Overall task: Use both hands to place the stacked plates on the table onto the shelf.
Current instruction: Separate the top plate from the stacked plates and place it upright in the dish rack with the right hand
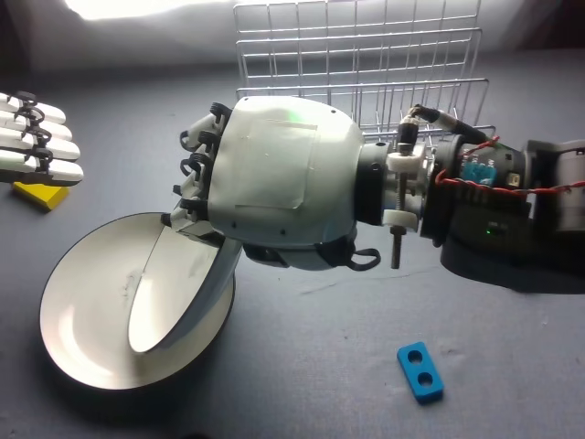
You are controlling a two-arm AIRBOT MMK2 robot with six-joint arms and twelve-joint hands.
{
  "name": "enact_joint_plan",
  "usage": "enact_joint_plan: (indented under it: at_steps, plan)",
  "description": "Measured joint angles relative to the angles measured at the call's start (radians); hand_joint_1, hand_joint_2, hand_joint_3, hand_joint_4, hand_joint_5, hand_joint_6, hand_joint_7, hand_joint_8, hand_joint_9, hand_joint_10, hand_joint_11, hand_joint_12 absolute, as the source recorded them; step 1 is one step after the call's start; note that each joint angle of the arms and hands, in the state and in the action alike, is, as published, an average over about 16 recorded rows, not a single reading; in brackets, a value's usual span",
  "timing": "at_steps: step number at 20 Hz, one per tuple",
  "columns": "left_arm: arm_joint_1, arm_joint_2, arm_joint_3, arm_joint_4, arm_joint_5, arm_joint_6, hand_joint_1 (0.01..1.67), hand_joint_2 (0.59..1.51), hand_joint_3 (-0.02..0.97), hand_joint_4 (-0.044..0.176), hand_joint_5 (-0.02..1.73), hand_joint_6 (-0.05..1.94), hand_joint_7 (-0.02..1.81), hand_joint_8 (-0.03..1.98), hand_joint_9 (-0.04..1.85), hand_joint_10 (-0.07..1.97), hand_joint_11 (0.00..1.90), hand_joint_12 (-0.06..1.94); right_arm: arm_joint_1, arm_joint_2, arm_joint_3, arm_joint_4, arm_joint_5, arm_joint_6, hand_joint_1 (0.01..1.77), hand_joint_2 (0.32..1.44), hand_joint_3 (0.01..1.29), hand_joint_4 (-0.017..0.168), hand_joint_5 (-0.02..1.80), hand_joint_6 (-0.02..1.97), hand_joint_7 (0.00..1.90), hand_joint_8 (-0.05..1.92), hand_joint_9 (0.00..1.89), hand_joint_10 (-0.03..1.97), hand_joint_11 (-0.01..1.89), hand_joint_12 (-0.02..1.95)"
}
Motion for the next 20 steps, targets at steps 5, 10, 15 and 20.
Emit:
enact_joint_plan:
  at_steps: [5, 10, 15, 20]
  plan:
    - [0.001, 0.000, 0.010, -0.003, -0.004, 0.000, 0.02, 1.126, 0.020, 0.001, 0.02, 0.00, 0.02, 0.00, 0.02, 0.01, 0.02, 0.01, 0.020, 0.029, -0.040, 0.001, -0.007, -0.003, 1.22, 1.03, 0.01, 0.004, 0.87, 1.09, 0.95, 1.08, 0.94, 0.80, 0.69, 1.38]
    - [0.006, -0.004, 0.014, -0.004, -0.004, 0.000, 0.02, 1.129, 0.020, 0.002, 0.02, 0.00, 0.02, 0.00, 0.02, 0.01, 0.02, 0.01, 0.046, 0.057, -0.070, 0.002, -0.019, -0.005, 1.21, 1.04, 0.01, 0.002, 0.87, 1.08, 0.94, 1.07, 0.97, 0.75, 0.71, 1.36]
    - [0.016, -0.009, 0.020, -0.006, -0.002, -0.001, 0.01, 1.129, 0.020, 0.002, 0.02, 0.00, 0.02, 0.00, 0.02, 0.01, 0.01, 0.01, 0.081, 0.087, -0.099, 0.002, -0.032, 0.009, 1.21, 1.04, 0.01, 0.001, 0.87, 1.07, 0.94, 1.05, 0.98, 0.75, 0.72, 1.34]
    - [0.031, -0.018, 0.030, -0.008, 0.003, -0.001, 0.01, 1.130, 0.020, 0.003, 0.02, 0.00, 0.02, 0.00, 0.02, 0.01, 0.01, 0.01, 0.132, 0.126, -0.122, -0.031, -0.051, 0.094, 1.20, 1.04, 0.01, 0.002, 0.87, 1.05, 0.95, 1.04, 0.99, 0.74, 0.74, 1.32]
